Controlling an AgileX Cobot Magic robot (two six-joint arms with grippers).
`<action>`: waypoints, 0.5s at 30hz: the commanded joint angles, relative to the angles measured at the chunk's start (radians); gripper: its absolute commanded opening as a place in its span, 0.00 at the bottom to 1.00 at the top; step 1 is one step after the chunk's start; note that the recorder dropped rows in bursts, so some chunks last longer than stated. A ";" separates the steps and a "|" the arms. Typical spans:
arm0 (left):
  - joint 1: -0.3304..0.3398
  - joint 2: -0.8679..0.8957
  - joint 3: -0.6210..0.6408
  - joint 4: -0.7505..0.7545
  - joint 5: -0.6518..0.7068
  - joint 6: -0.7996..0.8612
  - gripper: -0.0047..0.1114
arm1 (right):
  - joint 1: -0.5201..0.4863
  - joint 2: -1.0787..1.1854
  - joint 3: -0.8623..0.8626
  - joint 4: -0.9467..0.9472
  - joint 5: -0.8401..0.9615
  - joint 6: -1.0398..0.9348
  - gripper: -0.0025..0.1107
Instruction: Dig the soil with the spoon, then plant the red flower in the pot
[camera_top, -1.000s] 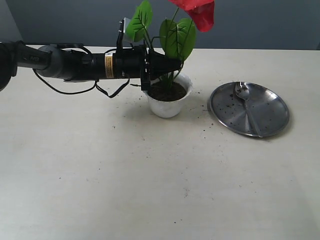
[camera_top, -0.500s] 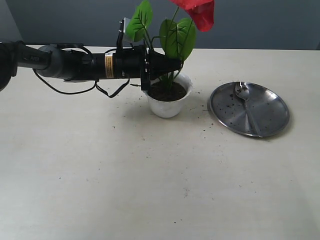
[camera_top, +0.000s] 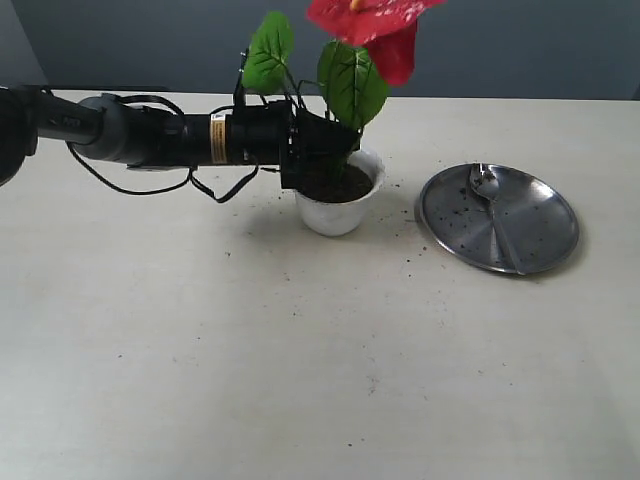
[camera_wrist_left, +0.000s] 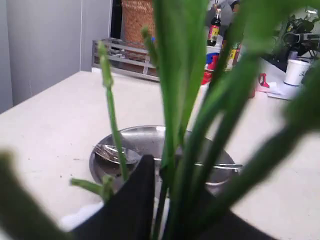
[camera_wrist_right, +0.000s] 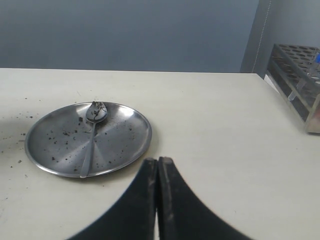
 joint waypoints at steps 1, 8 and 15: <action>-0.005 0.029 0.021 0.103 0.073 -0.024 0.25 | -0.002 -0.006 0.001 -0.002 -0.007 -0.004 0.02; -0.005 0.029 0.021 0.103 0.073 -0.024 0.26 | -0.002 -0.006 0.001 -0.002 -0.007 -0.004 0.02; -0.005 0.029 0.021 0.100 0.073 -0.024 0.26 | -0.002 -0.006 0.001 -0.002 -0.007 -0.004 0.02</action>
